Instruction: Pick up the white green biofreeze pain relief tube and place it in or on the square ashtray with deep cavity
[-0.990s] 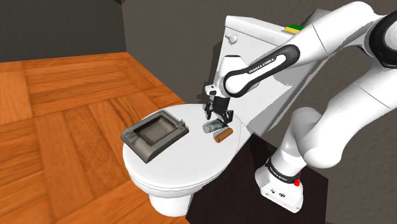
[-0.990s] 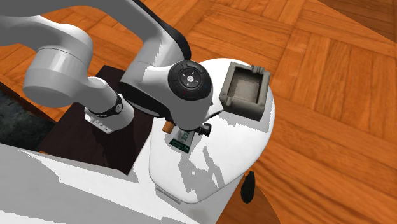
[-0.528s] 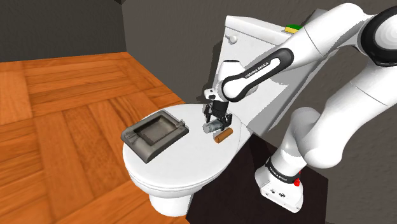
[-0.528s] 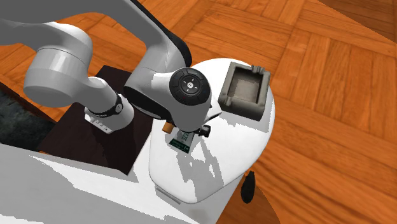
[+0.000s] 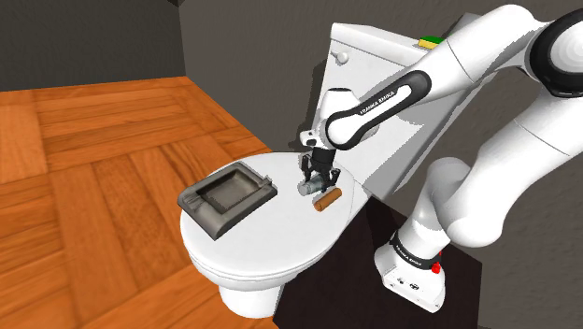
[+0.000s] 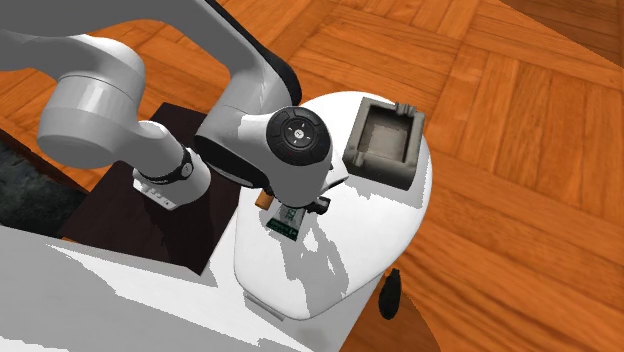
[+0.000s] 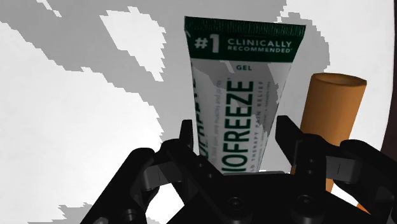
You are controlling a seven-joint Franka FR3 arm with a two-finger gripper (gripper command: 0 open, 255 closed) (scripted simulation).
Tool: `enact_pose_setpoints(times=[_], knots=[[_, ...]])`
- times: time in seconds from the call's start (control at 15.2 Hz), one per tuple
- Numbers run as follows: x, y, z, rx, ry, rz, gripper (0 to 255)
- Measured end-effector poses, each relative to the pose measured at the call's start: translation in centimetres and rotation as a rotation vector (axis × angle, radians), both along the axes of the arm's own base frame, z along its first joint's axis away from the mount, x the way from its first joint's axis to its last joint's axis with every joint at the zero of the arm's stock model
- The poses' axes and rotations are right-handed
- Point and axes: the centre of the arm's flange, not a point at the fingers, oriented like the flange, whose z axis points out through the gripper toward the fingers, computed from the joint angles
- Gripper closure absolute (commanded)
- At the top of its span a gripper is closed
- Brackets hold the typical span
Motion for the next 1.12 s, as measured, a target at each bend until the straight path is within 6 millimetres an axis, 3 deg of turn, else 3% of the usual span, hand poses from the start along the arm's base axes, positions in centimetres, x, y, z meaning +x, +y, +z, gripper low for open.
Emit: enact_pose_setpoints(times=[0.4,1.12], knots=[[0.0,0.0,0.3,0.0,0.0,0.0,255],[-0.1,-0.1,5.7,0.0,-0.001,0.0,255]])
